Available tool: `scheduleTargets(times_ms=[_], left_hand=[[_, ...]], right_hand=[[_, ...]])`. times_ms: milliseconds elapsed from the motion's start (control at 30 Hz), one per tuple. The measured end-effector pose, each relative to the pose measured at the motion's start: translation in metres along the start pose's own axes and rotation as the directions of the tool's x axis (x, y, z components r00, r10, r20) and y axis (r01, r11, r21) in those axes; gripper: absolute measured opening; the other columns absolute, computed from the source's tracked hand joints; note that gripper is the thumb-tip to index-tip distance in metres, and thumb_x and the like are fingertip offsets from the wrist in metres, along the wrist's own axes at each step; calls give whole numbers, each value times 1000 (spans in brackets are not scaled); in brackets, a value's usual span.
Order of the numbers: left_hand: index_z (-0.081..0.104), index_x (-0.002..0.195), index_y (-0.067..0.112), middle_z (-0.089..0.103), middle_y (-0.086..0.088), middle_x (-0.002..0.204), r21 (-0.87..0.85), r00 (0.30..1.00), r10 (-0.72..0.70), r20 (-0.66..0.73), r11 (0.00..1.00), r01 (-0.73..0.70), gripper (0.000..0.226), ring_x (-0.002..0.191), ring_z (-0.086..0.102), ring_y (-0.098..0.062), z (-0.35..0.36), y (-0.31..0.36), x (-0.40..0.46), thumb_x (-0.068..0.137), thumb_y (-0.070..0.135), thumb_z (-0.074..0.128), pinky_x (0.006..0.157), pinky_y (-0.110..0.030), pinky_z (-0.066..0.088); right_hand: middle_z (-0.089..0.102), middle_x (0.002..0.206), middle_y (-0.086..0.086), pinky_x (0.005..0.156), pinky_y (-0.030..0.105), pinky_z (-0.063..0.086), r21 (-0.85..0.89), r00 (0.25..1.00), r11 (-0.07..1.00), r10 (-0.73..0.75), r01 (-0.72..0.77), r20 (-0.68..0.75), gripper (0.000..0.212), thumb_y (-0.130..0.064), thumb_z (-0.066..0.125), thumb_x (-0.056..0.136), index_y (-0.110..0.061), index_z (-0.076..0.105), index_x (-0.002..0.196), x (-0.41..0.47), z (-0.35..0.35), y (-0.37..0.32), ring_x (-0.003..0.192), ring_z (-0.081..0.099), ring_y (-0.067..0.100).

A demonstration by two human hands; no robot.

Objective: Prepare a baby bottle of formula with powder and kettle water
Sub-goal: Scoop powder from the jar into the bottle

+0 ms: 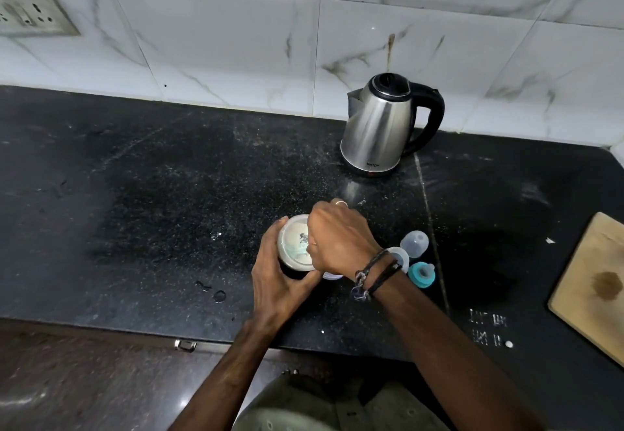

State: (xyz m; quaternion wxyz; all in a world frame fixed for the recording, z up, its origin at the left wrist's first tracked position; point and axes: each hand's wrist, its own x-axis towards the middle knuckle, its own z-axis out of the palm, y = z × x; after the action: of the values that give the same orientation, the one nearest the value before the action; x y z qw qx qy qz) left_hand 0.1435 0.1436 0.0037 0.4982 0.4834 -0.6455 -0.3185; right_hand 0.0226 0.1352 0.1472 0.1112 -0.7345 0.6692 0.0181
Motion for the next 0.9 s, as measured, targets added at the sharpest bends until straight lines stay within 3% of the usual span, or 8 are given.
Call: scheduleTargets(times_ms=[167, 300, 500, 900], left_hand=[[50, 142, 2, 61, -13, 140, -55, 1000, -18, -8, 998, 18, 89, 130, 60, -32, 5, 2, -4, 68, 25, 94, 105, -58, 49], [51, 141, 2, 62, -13, 139, -64, 1000, -12, -22, 998, 10, 88, 129, 61, -31, 2, 5, -2, 68, 23, 94, 105, -56, 49], [50, 141, 1, 62, -14, 139, -67, 1000, -2, -14, 998, 1, 87, 129, 61, -32, 5, 8, -2, 68, 21, 93, 105, -57, 49], [50, 141, -1, 61, -14, 140, -78, 1000, 15, -17, 997, -16, 90, 129, 61, -31, 7, 15, -3, 67, 29, 92, 106, -54, 50]], right_hand=[[58, 135, 2, 101, 39, 46, 54, 993, 998, -31, 38, -117, 26, -35, 71, 89, -14, 74, 103, -12, 1, 10, 126, 48, 26], [57, 140, -1, 104, 41, 43, 68, 983, 997, -35, 48, -182, 31, -41, 73, 87, -14, 77, 100, -15, 0, 13, 129, 47, 25], [61, 133, 2, 99, 40, 46, 91, 986, 994, -47, 63, -162, 22, -35, 75, 83, -13, 77, 84, -16, 2, 16, 124, 50, 27], [62, 128, 5, 100, 38, 46, 169, 996, 984, -32, 47, -86, 23, -35, 76, 81, -12, 75, 84, -13, 6, 20, 125, 48, 26]])
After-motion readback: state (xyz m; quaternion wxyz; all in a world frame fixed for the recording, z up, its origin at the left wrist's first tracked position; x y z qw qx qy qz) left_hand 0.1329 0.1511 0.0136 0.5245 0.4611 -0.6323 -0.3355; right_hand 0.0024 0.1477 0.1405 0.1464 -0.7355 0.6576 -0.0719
